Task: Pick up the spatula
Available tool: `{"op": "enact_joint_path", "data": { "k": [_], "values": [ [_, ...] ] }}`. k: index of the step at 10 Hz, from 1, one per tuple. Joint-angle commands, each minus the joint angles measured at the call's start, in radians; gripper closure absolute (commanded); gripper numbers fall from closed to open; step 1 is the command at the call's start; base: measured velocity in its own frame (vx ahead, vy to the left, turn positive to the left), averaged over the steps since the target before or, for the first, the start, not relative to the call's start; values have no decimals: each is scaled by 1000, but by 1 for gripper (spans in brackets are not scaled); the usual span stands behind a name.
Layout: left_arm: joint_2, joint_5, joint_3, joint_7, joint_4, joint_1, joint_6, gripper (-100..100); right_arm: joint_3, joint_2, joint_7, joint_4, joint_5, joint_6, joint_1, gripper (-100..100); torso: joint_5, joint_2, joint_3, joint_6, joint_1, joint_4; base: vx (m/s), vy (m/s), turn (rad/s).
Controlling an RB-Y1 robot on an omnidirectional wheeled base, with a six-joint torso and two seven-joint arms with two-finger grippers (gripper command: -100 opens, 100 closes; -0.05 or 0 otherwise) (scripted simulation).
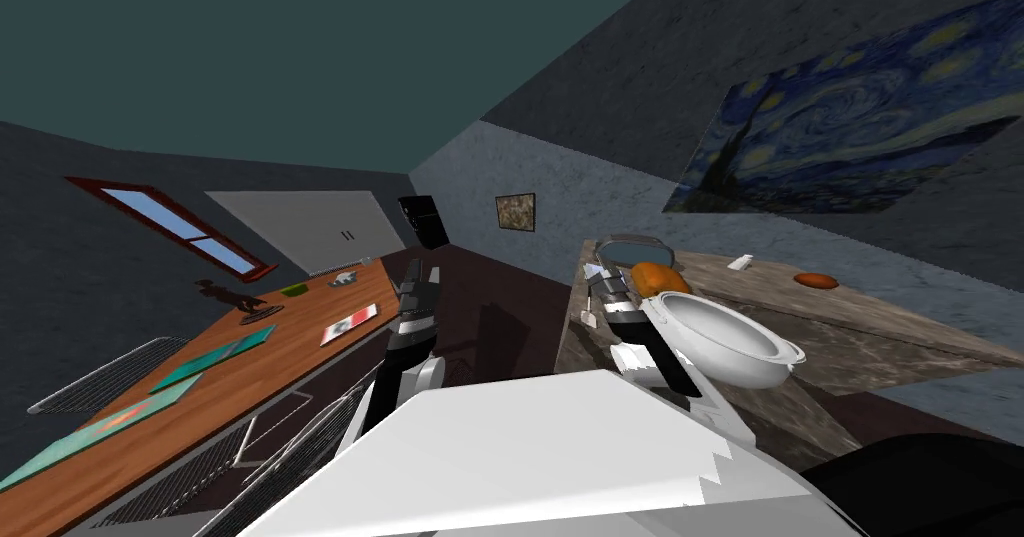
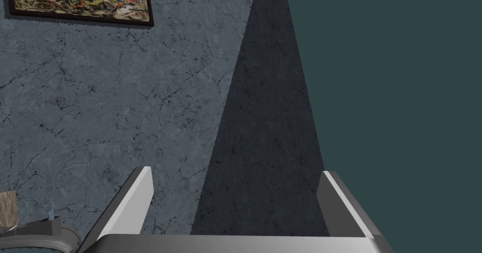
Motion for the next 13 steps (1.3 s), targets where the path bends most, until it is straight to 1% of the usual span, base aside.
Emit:
{"op": "enact_joint_path", "data": {
  "k": [1,2,3,4,5,6,7,8,9,10,11,12,13],
  "values": [
    [0,0,0,0,0,0,0,0,-21,-21,-50,-8,-36,50,14,-100,0,0,0,0,0,0,67,81,-214],
    [0,0,0,0,0,0,0,0,-21,-21,-53,-8,-36,69,14,-100,0,-1,0,1,1,0,52,75,-123],
    [0,0,0,0,0,0,0,0,-41,-38,-96,-16,-68,102,23,-100,0,0,0,0,0,0,66,71,-223],
    [0,0,0,0,0,0,0,0,-41,-38,-101,-16,-68,130,23,-100,0,-1,0,0,0,0,48,73,-88],
    [0,0,0,0,0,0,0,0,-61,-54,-139,-23,-102,162,31,-100,0,0,0,0,0,0,45,88,-216],
    [0,0,0,0,0,0,0,0,-61,-54,-151,-23,-102,189,31,-100,0,0,0,0,1,0,58,90,-97],
    [0,0,0,0,0,0,0,0,-82,-69,-184,-32,-136,219,40,-100,0,0,0,0,1,0,72,105,-206],
    [0,0,0,0,0,0,0,0,-82,-69,-201,-32,-136,252,40,-100,0,-1,-1,0,2,0,53,79,-108],
    [0,0,0,0,0,0,0,0,-103,-84,-235,-40,-170,288,49,-100,0,-1,0,0,0,0,67,79,-168],
    [0,0,0,0,0,0,0,0,-103,-84,-252,-40,-170,317,49,-100,0,-1,-1,0,0,0,53,71,-128],
    [0,0,0,0,0,0,0,0,-103,-84,-252,-40,-170,325,49,-100,0,-1,-1,0,0,0,19,32,1],
    [0,0,0,0,0,0,0,0,-125,-98,-298,-47,-205,364,58,-100,0,1,0,-1,-3,0,45,57,-172],
    [0,0,0,0,0,0,0,0,-125,-98,-302,-47,-205,388,58,-100,0,0,0,0,-2,0,53,68,-135]
  ]
}}
